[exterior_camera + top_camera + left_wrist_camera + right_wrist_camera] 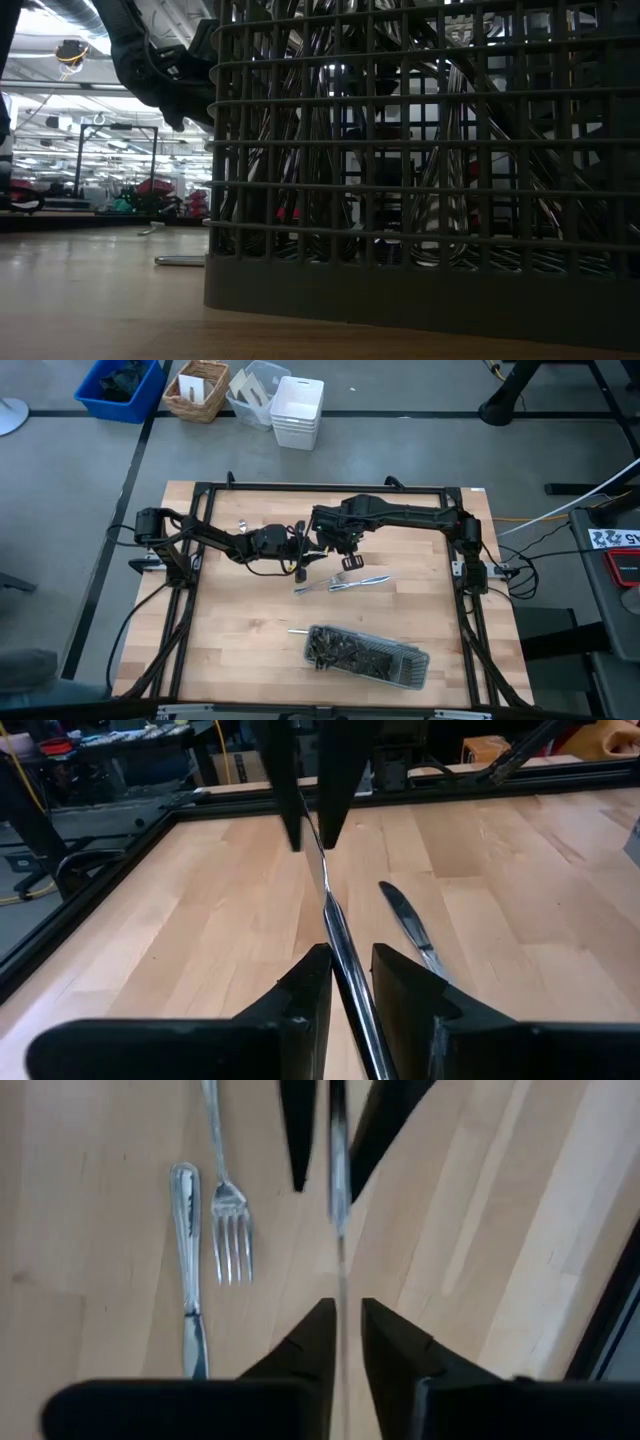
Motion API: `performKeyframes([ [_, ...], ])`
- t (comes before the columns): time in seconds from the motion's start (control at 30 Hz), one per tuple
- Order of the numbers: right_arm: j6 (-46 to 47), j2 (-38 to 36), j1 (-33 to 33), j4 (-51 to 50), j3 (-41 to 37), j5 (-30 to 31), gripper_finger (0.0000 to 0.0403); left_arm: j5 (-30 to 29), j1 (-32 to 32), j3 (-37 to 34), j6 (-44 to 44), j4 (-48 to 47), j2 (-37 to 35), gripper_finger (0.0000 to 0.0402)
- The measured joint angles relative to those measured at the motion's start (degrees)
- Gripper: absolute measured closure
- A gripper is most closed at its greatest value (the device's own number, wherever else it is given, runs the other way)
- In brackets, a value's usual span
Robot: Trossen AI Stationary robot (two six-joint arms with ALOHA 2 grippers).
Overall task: Sort silverware
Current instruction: Put the knife into the gray silverware rack
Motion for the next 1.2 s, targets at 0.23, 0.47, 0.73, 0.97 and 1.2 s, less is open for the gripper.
performKeyframes([
  [0.23,0.1,0.0,0.0,-0.3,0.0,0.1,0.0314,0.0,0.0,0.0,-0.2,0.0,0.0,0.0339],
  [0.47,3.0,-2.6,-0.1,-8.3,0.0,3.6,0.0327,0.1,0.0,0.0,-2.4,0.0,0.0,0.0339],
  [0.73,4.8,-11.3,-0.1,-8.7,0.0,3.6,0.0331,0.1,-0.1,0.0,-4.4,0.3,0.0,0.0339],
  [0.97,5.8,-20.8,-0.1,-8.4,-0.6,3.5,0.0331,0.1,-0.1,0.0,-6.2,0.3,0.0,0.0339],
  [1.2,9.9,-35.3,-0.1,-1.1,-12.3,3.6,0.0331,0.1,-0.3,0.0,-6.3,0.7,0.0,0.0339],
])
